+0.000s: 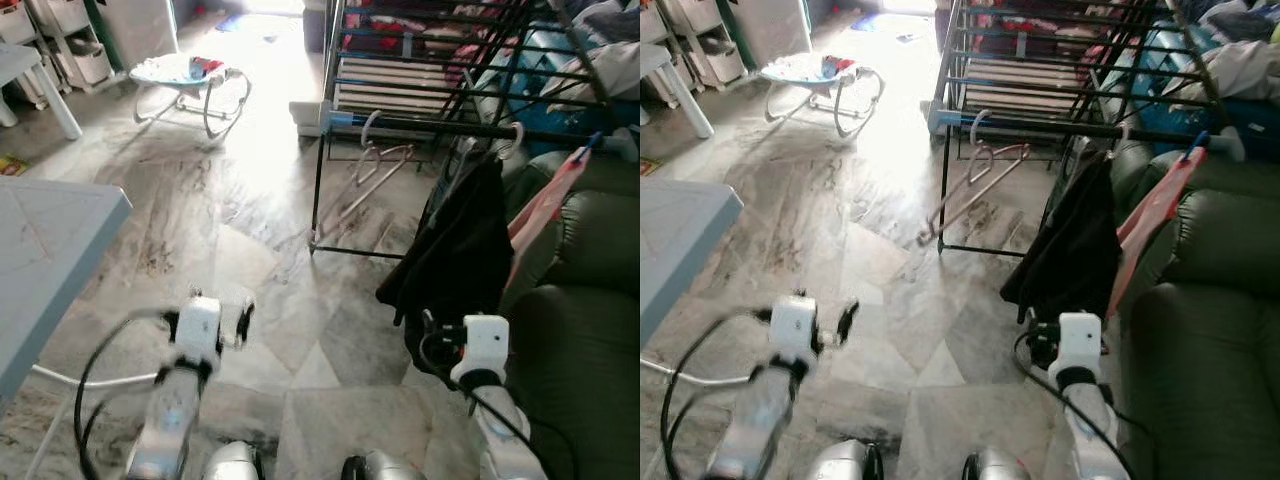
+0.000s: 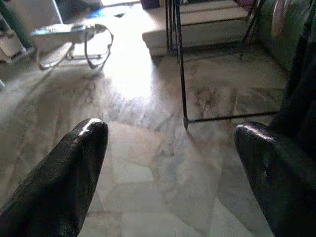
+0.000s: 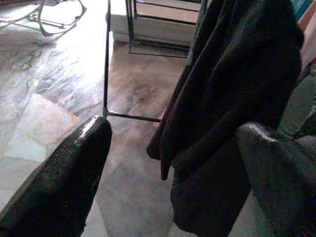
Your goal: Hang hanger
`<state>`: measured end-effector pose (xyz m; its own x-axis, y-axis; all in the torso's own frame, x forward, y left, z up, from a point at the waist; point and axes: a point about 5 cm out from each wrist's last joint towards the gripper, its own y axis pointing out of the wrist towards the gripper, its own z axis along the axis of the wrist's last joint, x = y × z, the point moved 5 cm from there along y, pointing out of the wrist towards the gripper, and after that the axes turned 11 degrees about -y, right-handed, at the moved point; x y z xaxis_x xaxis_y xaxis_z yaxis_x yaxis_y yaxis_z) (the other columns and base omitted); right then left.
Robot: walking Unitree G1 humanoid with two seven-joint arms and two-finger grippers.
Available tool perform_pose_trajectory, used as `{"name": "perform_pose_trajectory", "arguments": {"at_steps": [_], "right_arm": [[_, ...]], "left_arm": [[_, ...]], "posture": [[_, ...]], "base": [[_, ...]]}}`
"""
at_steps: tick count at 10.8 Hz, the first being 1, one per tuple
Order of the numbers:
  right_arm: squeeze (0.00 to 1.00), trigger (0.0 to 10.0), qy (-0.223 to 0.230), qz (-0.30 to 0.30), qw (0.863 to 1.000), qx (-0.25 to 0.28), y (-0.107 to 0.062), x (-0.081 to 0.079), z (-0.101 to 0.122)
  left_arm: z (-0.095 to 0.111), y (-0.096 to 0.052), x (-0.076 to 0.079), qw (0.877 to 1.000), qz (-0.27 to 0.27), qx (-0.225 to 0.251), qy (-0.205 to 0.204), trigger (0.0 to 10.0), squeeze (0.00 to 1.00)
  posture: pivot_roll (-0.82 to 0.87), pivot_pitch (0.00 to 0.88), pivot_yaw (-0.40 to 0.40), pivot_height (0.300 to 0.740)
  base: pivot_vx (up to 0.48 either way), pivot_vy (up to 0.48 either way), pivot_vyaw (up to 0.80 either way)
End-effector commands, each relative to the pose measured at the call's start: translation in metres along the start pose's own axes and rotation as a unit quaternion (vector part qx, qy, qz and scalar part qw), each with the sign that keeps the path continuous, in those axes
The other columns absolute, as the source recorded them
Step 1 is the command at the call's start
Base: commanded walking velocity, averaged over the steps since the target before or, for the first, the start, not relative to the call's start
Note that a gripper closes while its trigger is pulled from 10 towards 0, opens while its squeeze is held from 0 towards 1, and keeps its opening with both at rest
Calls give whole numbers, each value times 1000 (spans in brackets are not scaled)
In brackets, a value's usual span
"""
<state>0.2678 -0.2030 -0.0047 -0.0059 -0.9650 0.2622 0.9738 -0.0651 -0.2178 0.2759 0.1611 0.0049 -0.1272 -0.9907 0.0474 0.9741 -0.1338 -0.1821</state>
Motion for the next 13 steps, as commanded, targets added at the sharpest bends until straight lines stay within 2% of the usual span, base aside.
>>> {"name": "perform_pose_trajectory", "arguments": {"at_steps": [1,3,4,5,6,7,8,9,10,11,12,13], "right_arm": [[231,10000,-2,-4,1000,9,0,4,6],[204,10000,-34,-6,999,33,-2,15,19],[200,10000,-37,-11,999,37,-1,18,23],[196,10000,-36,-12,998,49,5,24,36],[192,10000,-41,-10,997,57,5,23,41],[192,10000,-30,-17,997,65,6,21,51],[196,10000,-24,-6,996,89,10,11,66],[192,10000,-26,4,994,107,16,5,79],[192,10000,-23,10,992,122,41,6,101],[180,10000,-29,1,992,126,46,11,101],[184,10000,-21,-35,992,120,52,24,98],[180,10000,-6,-57,992,113,54,30,98]], "left_arm": [[4,0,1,1000,0,6,3,10000,0],[16,-2,3,1000,-7,21,20,10000,0],[20,-2,-1,999,-3,25,21,10000,0],[30,-1,-7,999,-3,31,29,10000,0],[35,-2,-9,999,-4,37,38,10000,0],[50,1,-17,997,-1,54,60,10000,0],[71,10,-25,994,10,82,69,10000,0],[90,17,-29,992,13,104,77,10000,0],[124,37,-35,987,25,133,82,10000,0],[129,39,-39,986,36,145,78,10000,0],[125,46,-41,986,47,147,69,10000,0],[121,56,-39,988,52,136,50,10000,0]], "posture": [[-29,114,-29,740],[-40,203,-36,740],[-42,232,-47,740],[-25,258,-51,740],[-23,266,-55,740],[-14,300,-62,740],[3,304,-61,740],[14,291,-62,740],[42,255,-47,740],[38,228,-34,740],[5,178,-25,740],[-33,134,-26,740]], "base": [[0,0,0],[0,0,0],[0,0,0],[0,0,0],[0,0,0],[0,0,0],[0,0,0],[0,0,0],[0,0,0],[0,0,0],[0,0,0],[0,0,0]]}}
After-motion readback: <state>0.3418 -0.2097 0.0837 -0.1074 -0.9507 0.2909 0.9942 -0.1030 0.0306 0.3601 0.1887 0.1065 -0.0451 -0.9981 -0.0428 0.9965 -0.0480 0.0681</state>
